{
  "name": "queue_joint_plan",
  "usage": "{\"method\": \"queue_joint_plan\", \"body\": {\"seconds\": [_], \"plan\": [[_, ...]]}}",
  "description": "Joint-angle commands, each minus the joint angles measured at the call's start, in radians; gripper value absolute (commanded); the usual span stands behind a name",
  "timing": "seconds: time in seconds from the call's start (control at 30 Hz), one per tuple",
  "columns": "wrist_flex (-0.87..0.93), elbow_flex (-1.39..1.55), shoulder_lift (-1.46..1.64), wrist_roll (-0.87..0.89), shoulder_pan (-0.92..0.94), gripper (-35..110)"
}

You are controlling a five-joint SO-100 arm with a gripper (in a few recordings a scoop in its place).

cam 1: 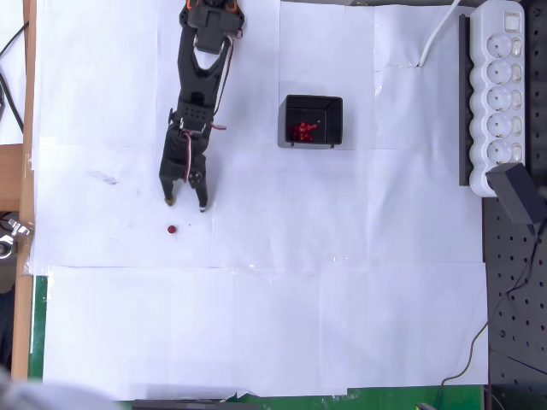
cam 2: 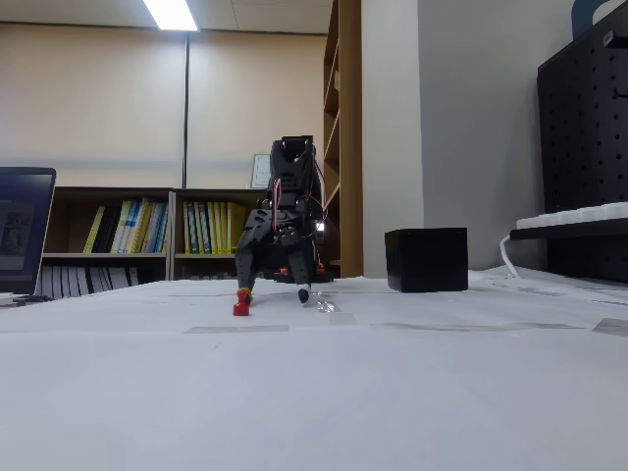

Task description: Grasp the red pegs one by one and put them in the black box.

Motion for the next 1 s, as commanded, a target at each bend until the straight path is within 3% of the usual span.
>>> {"method": "queue_joint_plan", "body": {"seconds": [0.0, 0.97], "plan": [[-0.026, 0.061, 0.089, -0.003, 0.032, 27], [-0.057, 0.209, 0.198, 0.005, 0.014, 26]]}}
